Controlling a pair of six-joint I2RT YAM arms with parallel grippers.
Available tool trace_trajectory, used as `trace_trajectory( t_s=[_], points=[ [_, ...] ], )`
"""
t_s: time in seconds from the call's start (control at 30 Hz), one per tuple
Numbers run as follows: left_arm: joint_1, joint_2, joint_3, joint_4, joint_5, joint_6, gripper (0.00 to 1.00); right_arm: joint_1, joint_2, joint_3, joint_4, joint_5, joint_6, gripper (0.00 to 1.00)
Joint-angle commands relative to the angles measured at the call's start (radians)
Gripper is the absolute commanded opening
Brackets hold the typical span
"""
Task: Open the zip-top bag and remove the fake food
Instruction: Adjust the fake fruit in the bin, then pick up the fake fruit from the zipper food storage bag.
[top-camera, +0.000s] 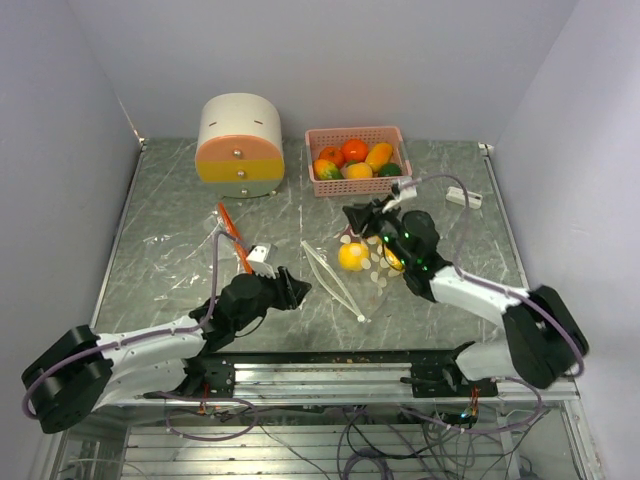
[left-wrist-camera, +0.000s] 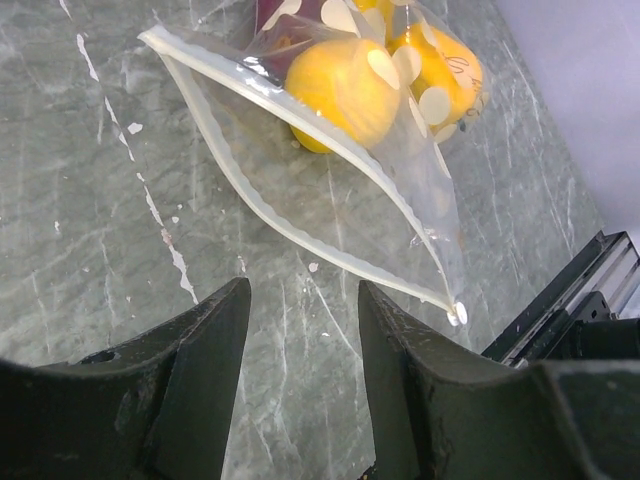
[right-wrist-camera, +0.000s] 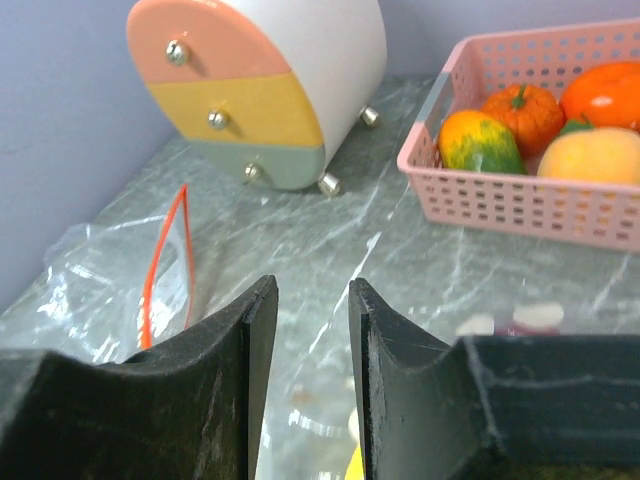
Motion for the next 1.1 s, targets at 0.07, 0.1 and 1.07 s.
trace_trajectory(
  t_s=[0.07,0.1,1.07],
  points=[
    [-0.016,0.103,-0.020,0.190,0.023,-0.010,0.59,0.049,-0.286,-0.216,-0.054,0.107,0.012,0.33],
    [-0.018,0.118,-0.013,0.200,0.028,-0.009,0.60,0.059,-0.336,-0.250,-0.058,0.127,0.013,0.32],
    [-0.031,0.449,0.099,0.424,0.103,0.005,0.63,0.076,-0.530,-0.317,-0.351,0.280,0.007,0.23]
  ],
)
